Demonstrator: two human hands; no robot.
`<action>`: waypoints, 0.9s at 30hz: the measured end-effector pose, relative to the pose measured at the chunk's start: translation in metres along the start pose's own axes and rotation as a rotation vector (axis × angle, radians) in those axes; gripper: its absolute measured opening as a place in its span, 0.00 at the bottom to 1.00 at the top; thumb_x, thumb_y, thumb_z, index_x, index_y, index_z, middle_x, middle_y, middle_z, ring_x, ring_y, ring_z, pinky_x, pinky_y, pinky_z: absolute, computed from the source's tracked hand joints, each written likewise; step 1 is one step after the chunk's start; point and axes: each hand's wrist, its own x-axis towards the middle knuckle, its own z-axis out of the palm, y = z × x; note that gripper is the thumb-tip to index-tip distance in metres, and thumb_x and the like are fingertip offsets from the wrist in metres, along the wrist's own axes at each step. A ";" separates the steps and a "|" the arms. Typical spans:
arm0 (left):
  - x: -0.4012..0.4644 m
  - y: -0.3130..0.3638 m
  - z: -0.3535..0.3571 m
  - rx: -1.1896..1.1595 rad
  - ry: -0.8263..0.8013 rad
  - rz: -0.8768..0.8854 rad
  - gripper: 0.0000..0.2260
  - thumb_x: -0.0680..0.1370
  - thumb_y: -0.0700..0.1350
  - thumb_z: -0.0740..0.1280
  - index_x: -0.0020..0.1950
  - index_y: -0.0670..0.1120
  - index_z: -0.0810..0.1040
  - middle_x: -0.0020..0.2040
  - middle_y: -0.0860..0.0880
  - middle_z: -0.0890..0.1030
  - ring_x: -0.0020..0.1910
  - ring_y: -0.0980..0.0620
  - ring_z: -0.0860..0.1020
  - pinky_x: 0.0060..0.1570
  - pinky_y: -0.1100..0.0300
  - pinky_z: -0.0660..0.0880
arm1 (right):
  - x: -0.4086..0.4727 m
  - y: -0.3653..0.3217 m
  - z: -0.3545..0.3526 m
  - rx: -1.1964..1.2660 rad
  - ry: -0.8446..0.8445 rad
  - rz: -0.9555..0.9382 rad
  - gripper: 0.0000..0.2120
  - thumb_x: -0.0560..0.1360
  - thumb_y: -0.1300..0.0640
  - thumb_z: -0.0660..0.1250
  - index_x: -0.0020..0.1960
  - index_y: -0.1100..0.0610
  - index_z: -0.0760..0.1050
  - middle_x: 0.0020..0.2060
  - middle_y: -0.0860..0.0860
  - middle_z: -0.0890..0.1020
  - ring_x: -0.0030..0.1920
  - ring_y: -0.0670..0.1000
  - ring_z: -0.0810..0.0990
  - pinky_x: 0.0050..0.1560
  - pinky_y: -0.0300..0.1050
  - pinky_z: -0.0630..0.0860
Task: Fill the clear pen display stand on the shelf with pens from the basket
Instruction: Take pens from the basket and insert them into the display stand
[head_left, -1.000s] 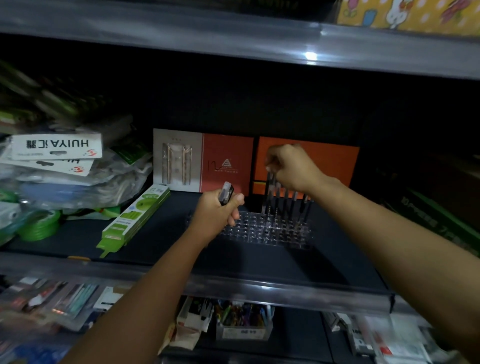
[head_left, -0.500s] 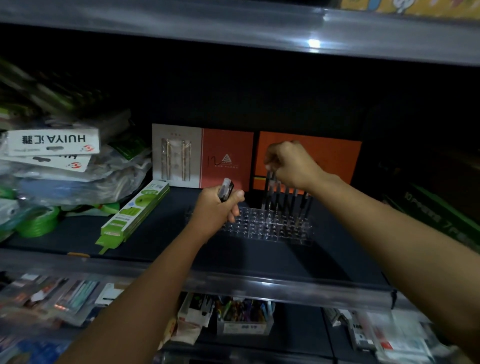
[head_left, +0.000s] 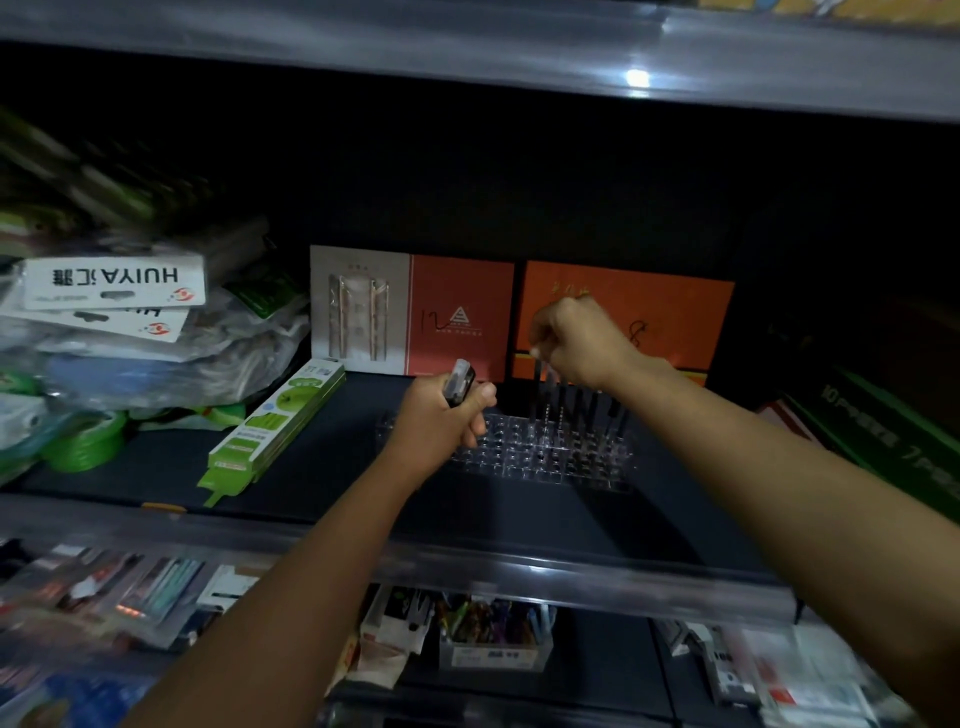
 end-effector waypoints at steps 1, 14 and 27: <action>0.000 -0.001 0.000 0.000 0.001 0.001 0.08 0.78 0.44 0.66 0.39 0.46 0.79 0.27 0.49 0.77 0.24 0.55 0.73 0.30 0.61 0.71 | 0.000 0.001 0.001 0.007 0.003 0.003 0.01 0.73 0.65 0.70 0.45 0.62 0.80 0.39 0.55 0.83 0.41 0.53 0.82 0.42 0.46 0.79; -0.001 -0.003 -0.002 0.003 0.002 0.000 0.08 0.78 0.44 0.66 0.39 0.45 0.79 0.27 0.49 0.77 0.24 0.54 0.73 0.30 0.61 0.72 | 0.001 0.006 0.012 0.020 -0.052 0.038 0.05 0.73 0.62 0.72 0.48 0.61 0.82 0.46 0.57 0.83 0.49 0.55 0.82 0.51 0.49 0.80; -0.008 0.014 0.005 0.011 -0.005 -0.027 0.10 0.76 0.43 0.69 0.40 0.36 0.78 0.21 0.48 0.73 0.18 0.53 0.69 0.22 0.65 0.67 | -0.029 -0.056 -0.040 0.259 -0.174 -0.282 0.13 0.72 0.55 0.74 0.56 0.52 0.81 0.43 0.46 0.81 0.42 0.50 0.83 0.43 0.45 0.80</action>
